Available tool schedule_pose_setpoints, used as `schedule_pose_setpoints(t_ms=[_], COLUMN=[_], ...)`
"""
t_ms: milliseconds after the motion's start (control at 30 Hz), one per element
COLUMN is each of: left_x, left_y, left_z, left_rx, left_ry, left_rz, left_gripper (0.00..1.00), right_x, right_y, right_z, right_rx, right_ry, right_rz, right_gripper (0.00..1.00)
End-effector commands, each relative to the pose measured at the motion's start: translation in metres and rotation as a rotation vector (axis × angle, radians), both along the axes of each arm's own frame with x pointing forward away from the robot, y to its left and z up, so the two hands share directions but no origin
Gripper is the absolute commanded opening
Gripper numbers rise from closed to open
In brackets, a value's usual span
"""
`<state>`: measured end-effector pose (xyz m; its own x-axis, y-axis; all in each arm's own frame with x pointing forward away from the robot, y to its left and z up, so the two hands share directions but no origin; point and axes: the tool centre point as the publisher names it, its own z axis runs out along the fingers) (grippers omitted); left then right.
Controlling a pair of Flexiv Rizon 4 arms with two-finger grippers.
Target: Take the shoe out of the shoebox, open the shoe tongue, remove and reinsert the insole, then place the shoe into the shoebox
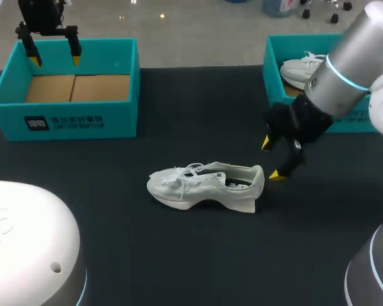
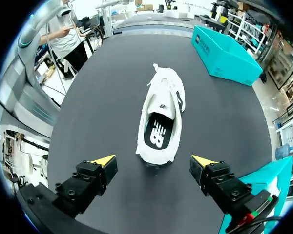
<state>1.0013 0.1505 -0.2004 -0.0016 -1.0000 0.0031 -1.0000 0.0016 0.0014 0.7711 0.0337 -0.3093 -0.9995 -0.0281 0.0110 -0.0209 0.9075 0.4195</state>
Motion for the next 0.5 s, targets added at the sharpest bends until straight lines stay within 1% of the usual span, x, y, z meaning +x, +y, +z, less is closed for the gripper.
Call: schedule_pose_setpoints(t_ms=[33,200,367,500], left_x=[0.000,0.000,0.000,0.000], left_y=[0.000,0.000,0.000,0.000], left_z=[0.000,0.000,0.000,0.000], left_rx=[0.001,0.001,0.001,0.001], left_ry=[0.000,0.000,0.000,0.000], left_rz=[0.001,0.001,0.001,0.001], left_gripper=[1.00,1.00,1.00,1.00], right_x=[0.012,0.016,0.017,0.017], right_y=[-0.007,-0.018,-0.030,-0.040], right_z=[-0.014,-0.009,-0.012,-0.017], right_rx=[0.172,0.236,0.325,0.372], right_ry=[0.009,0.000,0.059,0.066], right_rz=[-0.034,-0.059,-0.076,-0.083], right_gripper=[1.00,1.00,1.00,1.00])
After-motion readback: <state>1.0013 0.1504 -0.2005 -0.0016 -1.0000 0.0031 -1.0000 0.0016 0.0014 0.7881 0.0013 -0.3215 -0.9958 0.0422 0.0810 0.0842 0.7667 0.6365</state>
